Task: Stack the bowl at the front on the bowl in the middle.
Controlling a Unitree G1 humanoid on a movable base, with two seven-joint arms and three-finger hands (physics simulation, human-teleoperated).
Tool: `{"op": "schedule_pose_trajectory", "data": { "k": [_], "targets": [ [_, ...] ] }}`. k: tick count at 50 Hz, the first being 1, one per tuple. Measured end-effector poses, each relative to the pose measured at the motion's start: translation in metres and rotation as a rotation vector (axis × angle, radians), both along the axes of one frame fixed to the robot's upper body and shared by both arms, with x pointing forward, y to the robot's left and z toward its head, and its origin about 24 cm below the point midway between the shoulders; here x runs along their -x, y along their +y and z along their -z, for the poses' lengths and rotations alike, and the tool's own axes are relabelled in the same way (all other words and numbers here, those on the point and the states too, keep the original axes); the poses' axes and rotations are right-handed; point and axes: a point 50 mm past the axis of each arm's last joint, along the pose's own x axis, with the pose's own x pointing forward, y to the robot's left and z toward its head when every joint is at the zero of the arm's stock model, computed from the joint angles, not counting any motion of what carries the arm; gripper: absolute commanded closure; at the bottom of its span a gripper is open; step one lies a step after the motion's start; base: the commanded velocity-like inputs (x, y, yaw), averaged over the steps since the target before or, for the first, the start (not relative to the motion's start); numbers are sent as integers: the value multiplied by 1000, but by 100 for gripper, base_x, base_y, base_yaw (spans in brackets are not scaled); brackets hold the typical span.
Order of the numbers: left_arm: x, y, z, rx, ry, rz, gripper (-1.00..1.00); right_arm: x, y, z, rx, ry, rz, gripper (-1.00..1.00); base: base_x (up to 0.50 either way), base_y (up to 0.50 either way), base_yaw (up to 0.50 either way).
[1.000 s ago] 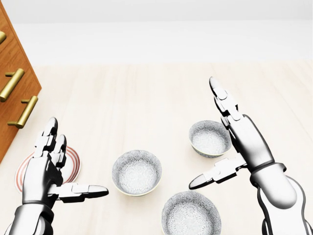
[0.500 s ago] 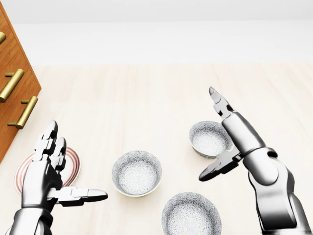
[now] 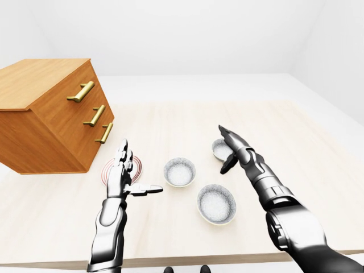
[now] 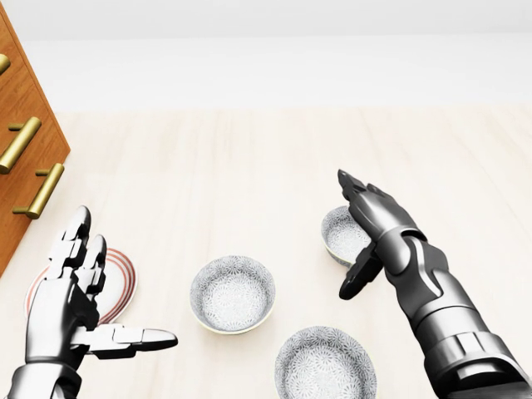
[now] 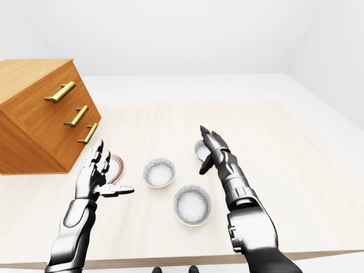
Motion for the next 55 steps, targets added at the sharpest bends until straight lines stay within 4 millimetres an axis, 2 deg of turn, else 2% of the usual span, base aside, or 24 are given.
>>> {"op": "schedule_pose_trajectory", "data": {
  "k": [20,54,55],
  "targets": [
    [4,1,1,5,2,-3,-100,2,5,19,121,122,12,-100,0,0,0],
    [9,5,-2,26,-8,-11,-100,3,7,25,238,215,30,-100,0,0,0],
    [9,6,-2,27,-8,-11,-100,3,7,25,240,216,28,-67,0,0,0]
  ]
}}
